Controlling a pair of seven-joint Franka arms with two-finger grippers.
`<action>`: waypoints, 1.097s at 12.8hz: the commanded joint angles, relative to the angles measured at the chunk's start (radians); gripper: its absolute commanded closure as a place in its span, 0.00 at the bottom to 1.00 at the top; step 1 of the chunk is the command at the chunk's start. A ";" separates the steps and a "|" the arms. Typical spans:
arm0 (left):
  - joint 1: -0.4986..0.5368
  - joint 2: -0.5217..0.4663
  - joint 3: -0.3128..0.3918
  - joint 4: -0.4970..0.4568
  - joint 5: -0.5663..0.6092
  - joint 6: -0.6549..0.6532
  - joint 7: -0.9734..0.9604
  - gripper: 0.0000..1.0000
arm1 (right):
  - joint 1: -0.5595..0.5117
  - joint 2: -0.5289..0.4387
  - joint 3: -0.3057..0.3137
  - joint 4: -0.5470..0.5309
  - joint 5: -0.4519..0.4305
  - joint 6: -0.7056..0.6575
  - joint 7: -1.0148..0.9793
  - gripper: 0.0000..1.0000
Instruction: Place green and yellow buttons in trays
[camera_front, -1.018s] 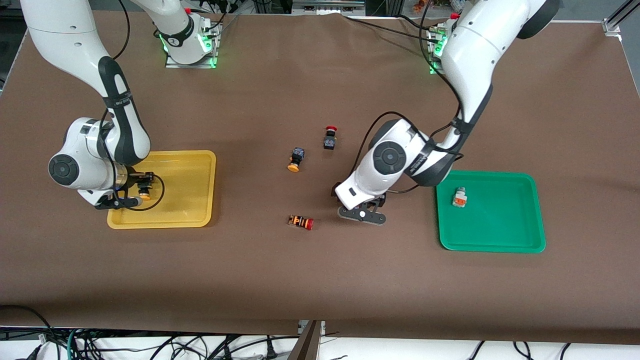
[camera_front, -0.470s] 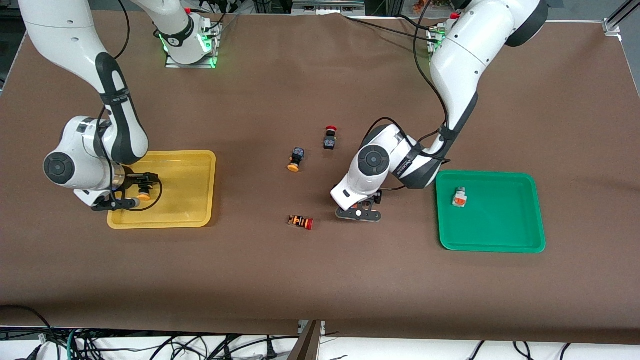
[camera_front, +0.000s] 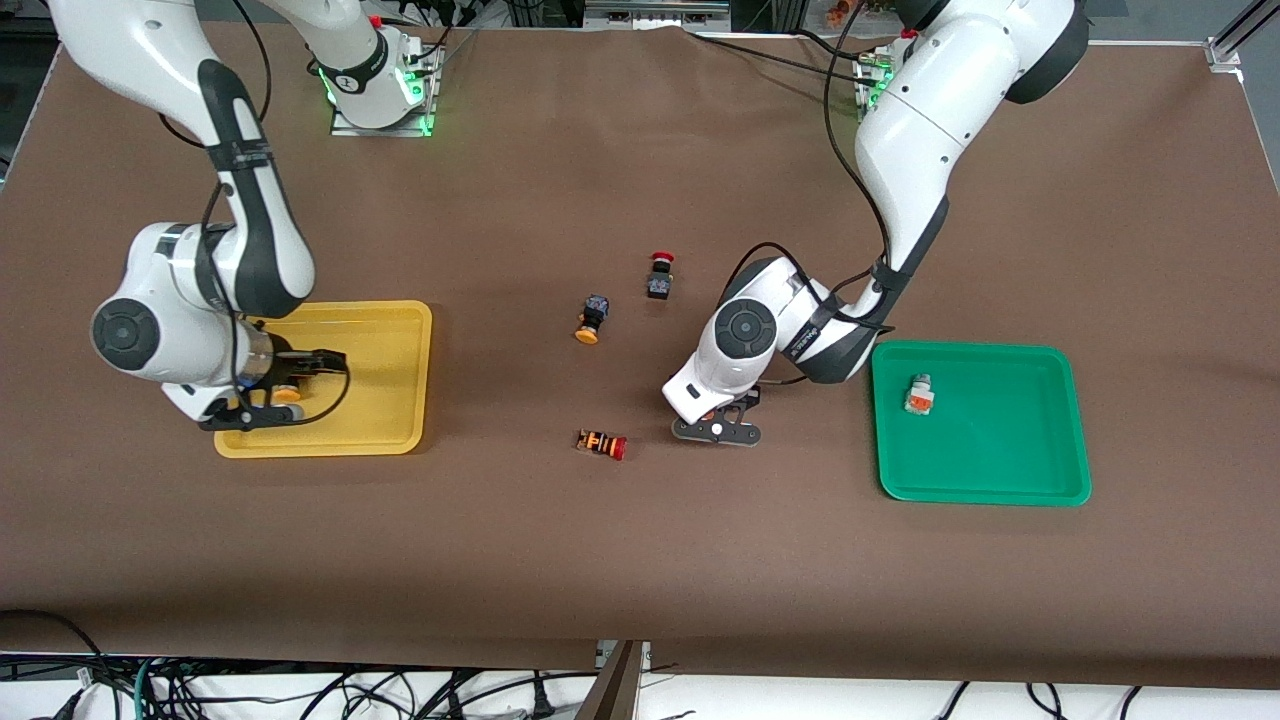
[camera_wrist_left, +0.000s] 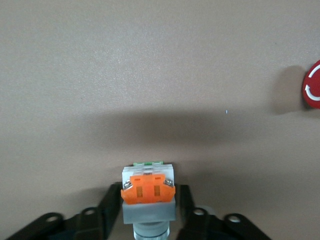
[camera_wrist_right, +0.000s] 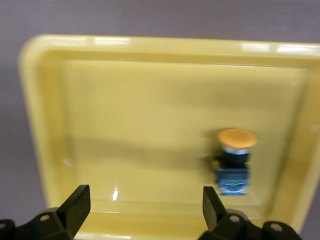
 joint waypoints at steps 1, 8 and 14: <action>0.002 -0.027 0.006 0.015 0.022 -0.032 -0.005 0.88 | 0.033 -0.009 0.058 0.029 0.012 -0.042 0.160 0.01; 0.177 -0.188 0.011 0.030 0.051 -0.376 0.388 0.87 | 0.121 0.020 0.242 0.032 0.012 0.073 0.599 0.01; 0.402 -0.221 0.029 0.015 0.101 -0.414 0.790 0.86 | 0.324 0.111 0.242 0.054 0.010 0.208 0.914 0.01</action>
